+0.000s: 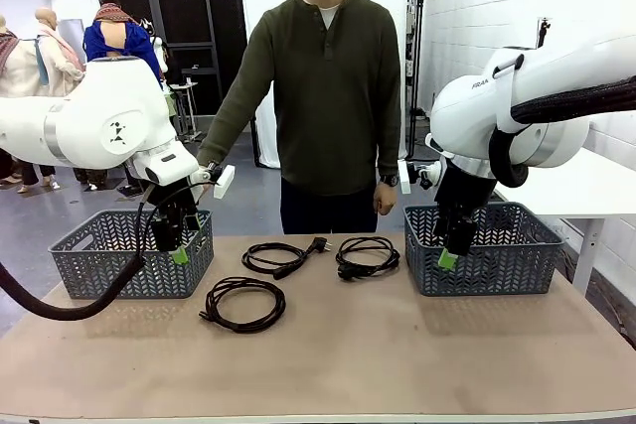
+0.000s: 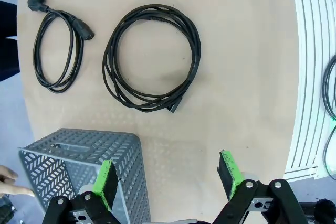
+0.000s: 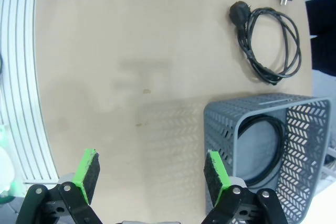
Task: Organize the cables according to human instructions.
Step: Pick up a bundle of cables and place it in the basket indicated by the human.
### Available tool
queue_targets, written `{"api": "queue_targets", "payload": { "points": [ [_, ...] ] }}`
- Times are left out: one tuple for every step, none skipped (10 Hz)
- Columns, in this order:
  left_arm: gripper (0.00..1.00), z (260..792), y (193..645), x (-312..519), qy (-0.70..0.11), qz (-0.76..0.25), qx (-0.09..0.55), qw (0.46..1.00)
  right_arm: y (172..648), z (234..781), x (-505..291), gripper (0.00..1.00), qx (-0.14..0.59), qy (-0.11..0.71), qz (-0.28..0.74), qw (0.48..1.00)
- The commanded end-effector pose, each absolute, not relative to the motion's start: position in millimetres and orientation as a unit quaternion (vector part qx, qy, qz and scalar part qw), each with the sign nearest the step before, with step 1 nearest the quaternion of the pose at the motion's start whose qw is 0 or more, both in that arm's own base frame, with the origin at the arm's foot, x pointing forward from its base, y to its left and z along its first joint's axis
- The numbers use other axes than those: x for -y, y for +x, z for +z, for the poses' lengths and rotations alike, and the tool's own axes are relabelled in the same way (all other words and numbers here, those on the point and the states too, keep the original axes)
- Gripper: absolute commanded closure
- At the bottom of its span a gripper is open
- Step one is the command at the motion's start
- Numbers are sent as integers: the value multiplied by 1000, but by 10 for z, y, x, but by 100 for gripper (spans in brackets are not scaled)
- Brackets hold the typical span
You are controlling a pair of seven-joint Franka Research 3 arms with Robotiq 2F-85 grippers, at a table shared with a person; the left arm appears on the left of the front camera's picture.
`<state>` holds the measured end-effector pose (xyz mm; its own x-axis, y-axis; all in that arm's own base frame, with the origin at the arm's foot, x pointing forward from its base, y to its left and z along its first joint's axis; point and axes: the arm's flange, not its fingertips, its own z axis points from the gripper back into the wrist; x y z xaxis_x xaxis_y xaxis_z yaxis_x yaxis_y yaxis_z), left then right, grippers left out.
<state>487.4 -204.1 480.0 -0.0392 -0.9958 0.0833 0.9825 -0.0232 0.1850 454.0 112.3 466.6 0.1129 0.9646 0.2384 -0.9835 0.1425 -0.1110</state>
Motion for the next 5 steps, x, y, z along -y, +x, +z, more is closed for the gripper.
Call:
{"api": "queue_targets", "payload": {
  "points": [
    [0,4832,4862,1999,28,-717,94,690,4567,4667,-1140,0,126,35,650,748],
    [0,4832,4862,1999,28,-717,94,690,4567,4667,-1140,0,126,35,650,748],
    [0,4832,4862,1999,28,-717,94,690,4567,4667,-1140,0,126,35,650,748],
    [0,4801,4874,2040,35,-714,96,692,4567,4667,-1140,0,126,35,650,748],
    [0,4755,4789,2133,40,-724,103,680,4567,4667,-1140,0,126,35,650,748]
  ]
}}
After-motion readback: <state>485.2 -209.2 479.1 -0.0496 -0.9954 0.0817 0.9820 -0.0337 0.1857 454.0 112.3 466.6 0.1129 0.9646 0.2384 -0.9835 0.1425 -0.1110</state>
